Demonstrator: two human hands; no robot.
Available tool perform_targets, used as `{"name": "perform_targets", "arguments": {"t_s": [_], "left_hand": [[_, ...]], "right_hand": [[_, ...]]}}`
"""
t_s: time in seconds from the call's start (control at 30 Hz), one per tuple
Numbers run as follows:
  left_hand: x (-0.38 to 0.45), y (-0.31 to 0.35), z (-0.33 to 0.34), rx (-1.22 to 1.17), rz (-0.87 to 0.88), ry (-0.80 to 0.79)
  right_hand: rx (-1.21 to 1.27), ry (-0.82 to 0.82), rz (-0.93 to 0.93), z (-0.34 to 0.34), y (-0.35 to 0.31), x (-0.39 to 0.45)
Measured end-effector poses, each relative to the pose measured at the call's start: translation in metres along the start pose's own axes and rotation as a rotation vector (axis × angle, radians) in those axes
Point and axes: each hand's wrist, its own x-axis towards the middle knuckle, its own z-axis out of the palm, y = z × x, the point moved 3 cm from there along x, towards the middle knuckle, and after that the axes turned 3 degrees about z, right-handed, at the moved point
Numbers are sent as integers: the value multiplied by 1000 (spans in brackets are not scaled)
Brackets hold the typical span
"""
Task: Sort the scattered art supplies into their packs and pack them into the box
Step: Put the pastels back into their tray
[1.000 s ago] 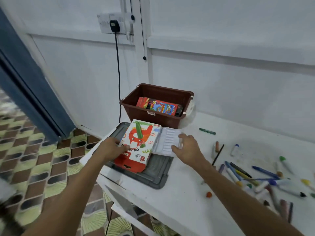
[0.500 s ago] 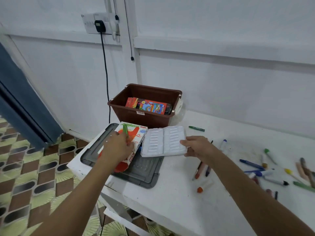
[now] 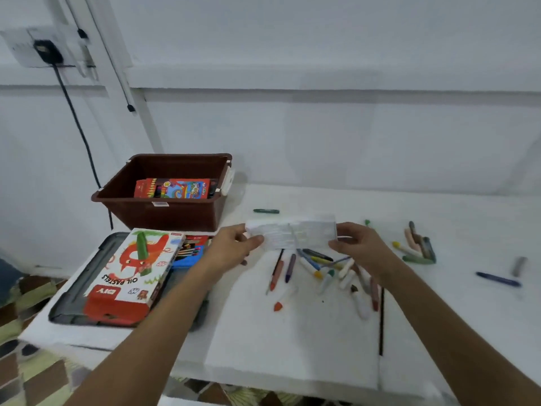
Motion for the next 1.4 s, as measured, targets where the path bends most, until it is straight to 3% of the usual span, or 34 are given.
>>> {"name": "perform_targets", "arguments": {"t_s": [0.1, 0.23, 0.33, 0.5, 0.63, 0.73, 0.9, 1.03, 1.2, 1.4], "left_hand": [[-1, 12, 36, -71, -7, -137], [-15, 31, 85, -256, 5, -369], [-24, 40, 123, -432, -26, -438], [-35, 50, 194, -186, 101, -341], [-30, 59, 243, -99, 137, -458], [-17, 64, 270, 182, 269, -510], [0, 78, 305, 629, 528, -578], [0, 82, 322, 629, 599, -554], [-19, 61, 315, 595, 637, -394], [-30, 41, 313, 660, 499, -454]], "right_hand": [[-161, 207, -89, -42, 9, -23], [-209, 231, -160, -90, 24, -63], [-209, 241, -139, -126, 43, -92], [-50, 278, 37, -170, 75, -138], [-239, 384, 38, -191, 97, -161], [-429, 509, 35, -207, 102, -168], [-552, 427, 181, -206, 110, -162], [-567, 439, 219, -199, 113, -157], [-558, 486, 216, -195, 120, -154], [-549, 466, 139, -200, 122, -138]]}}
